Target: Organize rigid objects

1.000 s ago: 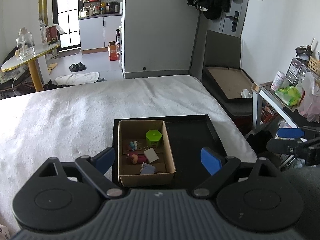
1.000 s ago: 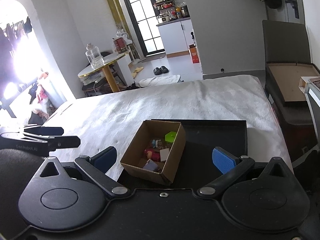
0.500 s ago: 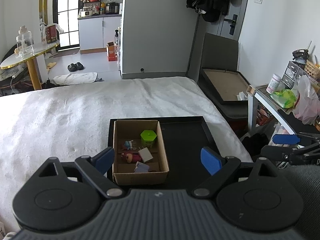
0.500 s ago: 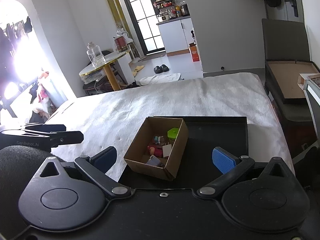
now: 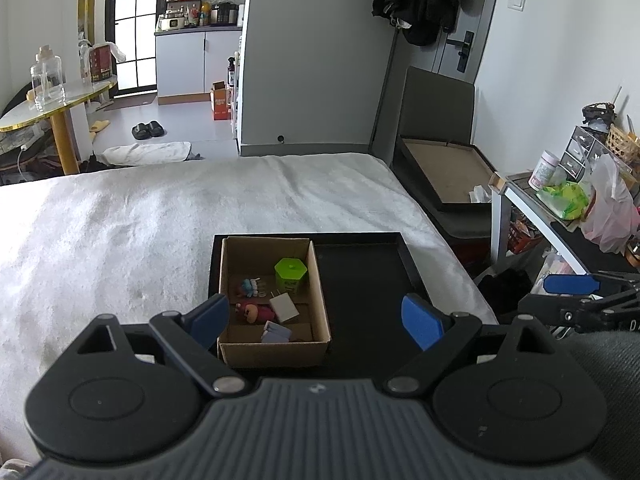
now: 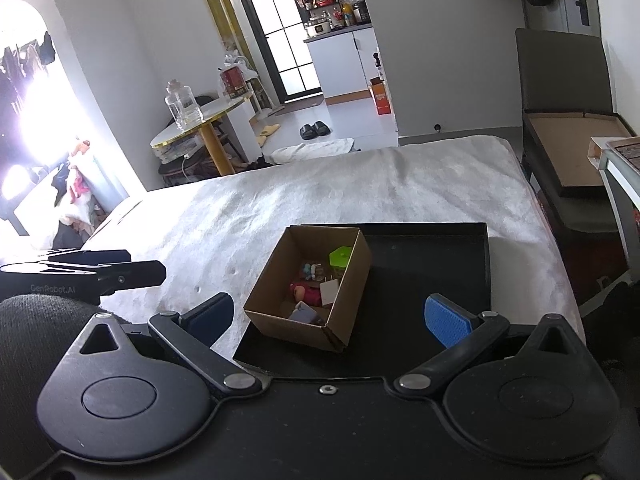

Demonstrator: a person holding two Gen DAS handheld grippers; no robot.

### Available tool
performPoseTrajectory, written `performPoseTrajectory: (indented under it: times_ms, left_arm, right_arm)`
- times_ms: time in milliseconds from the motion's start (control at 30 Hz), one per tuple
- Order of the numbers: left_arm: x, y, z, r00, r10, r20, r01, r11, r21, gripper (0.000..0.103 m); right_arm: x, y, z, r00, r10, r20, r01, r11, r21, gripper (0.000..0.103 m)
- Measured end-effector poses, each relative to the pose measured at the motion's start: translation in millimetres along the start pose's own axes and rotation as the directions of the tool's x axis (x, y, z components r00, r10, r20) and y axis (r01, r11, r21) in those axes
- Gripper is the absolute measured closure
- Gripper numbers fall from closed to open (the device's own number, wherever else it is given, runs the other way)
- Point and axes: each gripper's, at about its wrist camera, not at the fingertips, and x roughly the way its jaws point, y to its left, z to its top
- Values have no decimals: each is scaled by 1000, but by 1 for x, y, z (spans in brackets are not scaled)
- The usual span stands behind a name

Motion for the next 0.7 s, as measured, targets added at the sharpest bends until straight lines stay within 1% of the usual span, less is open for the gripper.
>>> performPoseTrajectory:
  times_ms: [400,700]
  left_arm:
    - [5,-6,-1,1000,-7,-6,7,1000,-4,11]
    - [5,-7,-1,1000,-5,-7,5,1000,-2,10]
  right_arm:
    - [-7,0,1,999,-53,9,53,999,-3,0]
    - [-8,-3,1,997,-71,8,71,997,0,0]
